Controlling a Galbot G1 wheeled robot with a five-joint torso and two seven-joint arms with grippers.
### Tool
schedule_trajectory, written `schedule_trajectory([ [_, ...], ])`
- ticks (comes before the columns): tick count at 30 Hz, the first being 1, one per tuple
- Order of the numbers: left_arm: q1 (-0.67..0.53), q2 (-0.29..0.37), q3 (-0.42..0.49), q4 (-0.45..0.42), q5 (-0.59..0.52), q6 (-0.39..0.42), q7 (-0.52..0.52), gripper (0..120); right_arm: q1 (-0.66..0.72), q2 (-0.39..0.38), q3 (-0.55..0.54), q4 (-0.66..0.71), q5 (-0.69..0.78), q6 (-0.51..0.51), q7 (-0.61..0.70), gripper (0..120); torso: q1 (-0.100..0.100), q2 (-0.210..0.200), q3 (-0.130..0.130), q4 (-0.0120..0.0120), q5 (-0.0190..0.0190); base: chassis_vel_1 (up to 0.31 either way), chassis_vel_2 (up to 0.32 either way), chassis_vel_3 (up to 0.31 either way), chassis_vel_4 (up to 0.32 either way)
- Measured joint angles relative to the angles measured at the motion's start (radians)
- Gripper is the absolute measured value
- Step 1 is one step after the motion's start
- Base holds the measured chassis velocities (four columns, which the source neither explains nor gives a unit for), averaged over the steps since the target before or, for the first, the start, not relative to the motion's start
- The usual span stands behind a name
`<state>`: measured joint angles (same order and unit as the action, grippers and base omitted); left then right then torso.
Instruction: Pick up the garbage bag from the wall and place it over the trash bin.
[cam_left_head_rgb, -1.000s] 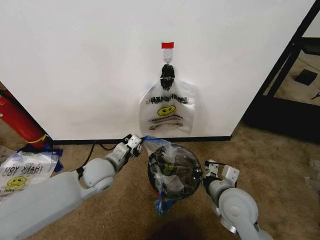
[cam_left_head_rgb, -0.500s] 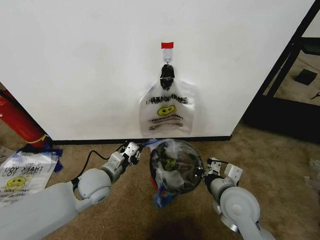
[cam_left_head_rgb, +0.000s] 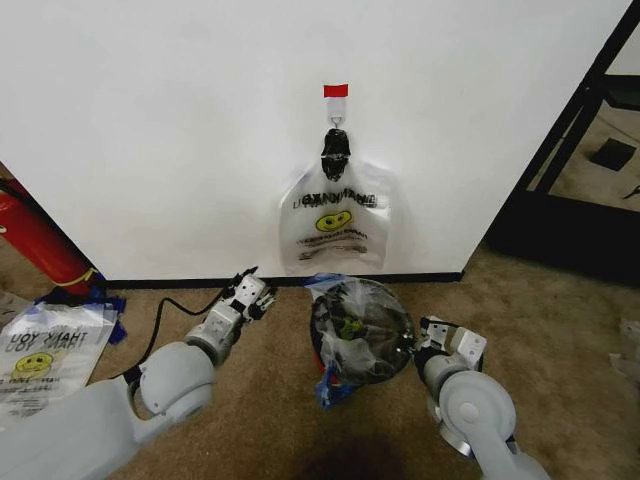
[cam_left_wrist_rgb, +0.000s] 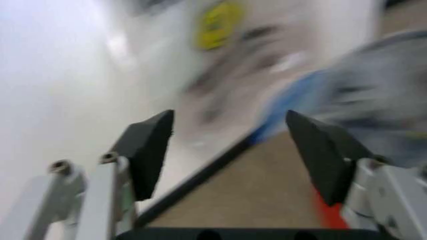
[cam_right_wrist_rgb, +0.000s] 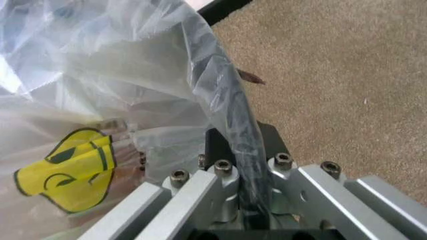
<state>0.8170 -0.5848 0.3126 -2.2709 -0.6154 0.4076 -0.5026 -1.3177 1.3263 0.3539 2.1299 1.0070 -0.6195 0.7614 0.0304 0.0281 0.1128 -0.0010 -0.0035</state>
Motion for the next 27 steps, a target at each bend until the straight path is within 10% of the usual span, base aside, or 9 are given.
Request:
schedule_trajectory([
  [7,0.004,-0.047,0.044,-0.059,-0.19,0.08,-0.01,91,-0.008,0.006,-0.004,0.008,-0.014,0.0,0.005,0,0.0,0.0,0.0,0.0,-0.0003,0.0,0.0,0.0,0.0],
  [27,-0.028,-0.122,0.058,0.074,-0.316,0.027,-0.027,19,0.005,0.009,-0.028,0.004,-0.014,-0.007,0.003,0,0.0,0.0,0.0,0.0001,-0.0005,0.0,0.0,0.0,0.0],
])
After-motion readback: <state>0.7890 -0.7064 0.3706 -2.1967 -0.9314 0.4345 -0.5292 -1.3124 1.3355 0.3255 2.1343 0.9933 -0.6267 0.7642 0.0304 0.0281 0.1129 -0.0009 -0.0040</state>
